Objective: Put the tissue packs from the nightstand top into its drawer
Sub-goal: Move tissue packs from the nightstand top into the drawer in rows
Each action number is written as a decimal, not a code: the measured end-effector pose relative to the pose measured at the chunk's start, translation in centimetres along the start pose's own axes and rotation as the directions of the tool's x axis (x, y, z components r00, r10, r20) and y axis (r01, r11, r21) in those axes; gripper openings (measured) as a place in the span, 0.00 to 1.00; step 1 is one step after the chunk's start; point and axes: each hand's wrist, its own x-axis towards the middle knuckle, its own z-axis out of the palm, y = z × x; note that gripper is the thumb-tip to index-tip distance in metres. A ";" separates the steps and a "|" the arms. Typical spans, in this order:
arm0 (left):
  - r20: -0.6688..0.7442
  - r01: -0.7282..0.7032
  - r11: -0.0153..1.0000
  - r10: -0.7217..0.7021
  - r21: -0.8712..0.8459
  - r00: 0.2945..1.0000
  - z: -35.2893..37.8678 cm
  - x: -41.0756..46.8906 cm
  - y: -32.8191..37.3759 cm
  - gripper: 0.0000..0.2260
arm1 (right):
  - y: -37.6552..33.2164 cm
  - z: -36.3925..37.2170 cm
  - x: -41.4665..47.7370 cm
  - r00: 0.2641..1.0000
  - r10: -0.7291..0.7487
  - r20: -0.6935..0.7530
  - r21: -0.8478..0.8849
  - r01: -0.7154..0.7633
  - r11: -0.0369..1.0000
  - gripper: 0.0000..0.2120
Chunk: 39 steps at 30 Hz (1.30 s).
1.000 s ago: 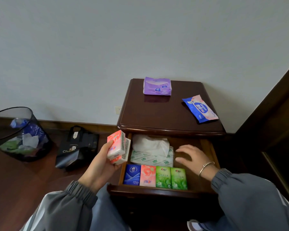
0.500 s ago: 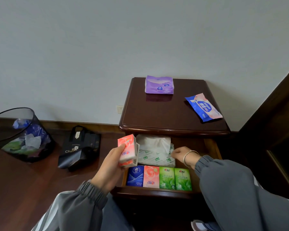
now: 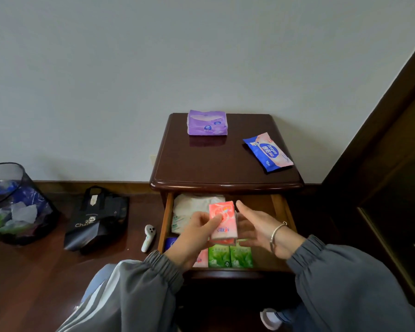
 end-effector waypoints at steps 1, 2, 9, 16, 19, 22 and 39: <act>-0.002 -0.022 0.999 0.023 0.026 1.000 0.5 -0.1 0.0 0.14 | 0.2 -0.3 -0.3 1.000 0.005 0.012 -0.016 -0.005 1.000 0.23; 0.007 -0.040 0.999 0.040 0.024 0.999 1.1 -0.2 0.0 0.14 | 0.5 -0.7 -0.5 1.000 0.010 0.012 -0.032 -0.009 0.999 0.24; -0.132 -0.183 0.858 0.276 0.480 0.952 -0.4 -0.3 -0.6 0.14 | 1.0 -6.6 -0.6 0.976 0.034 -0.217 -0.145 -0.066 0.987 0.17; -0.404 0.140 0.594 0.339 0.792 0.850 -6.6 0.3 -3.0 0.25 | 3.7 -7.9 1.0 0.954 0.134 -0.268 -0.622 -0.278 0.732 0.25; -0.411 0.217 0.628 0.182 0.747 0.893 -6.9 0.9 -3.8 0.25 | 4.5 -7.0 1.7 0.952 0.192 -0.239 -0.681 -0.305 0.666 0.26; -0.375 0.203 0.609 0.169 0.767 0.911 -7.1 1.4 -4.0 0.19 | 4.8 -6.7 2.1 0.945 0.250 -0.210 -0.644 -0.326 0.692 0.23; -0.375 0.190 0.592 0.204 0.783 0.904 -7.4 1.5 -4.4 0.19 | 6.3 -5.9 1.1 0.975 0.040 -0.217 -0.620 -0.170 0.766 0.20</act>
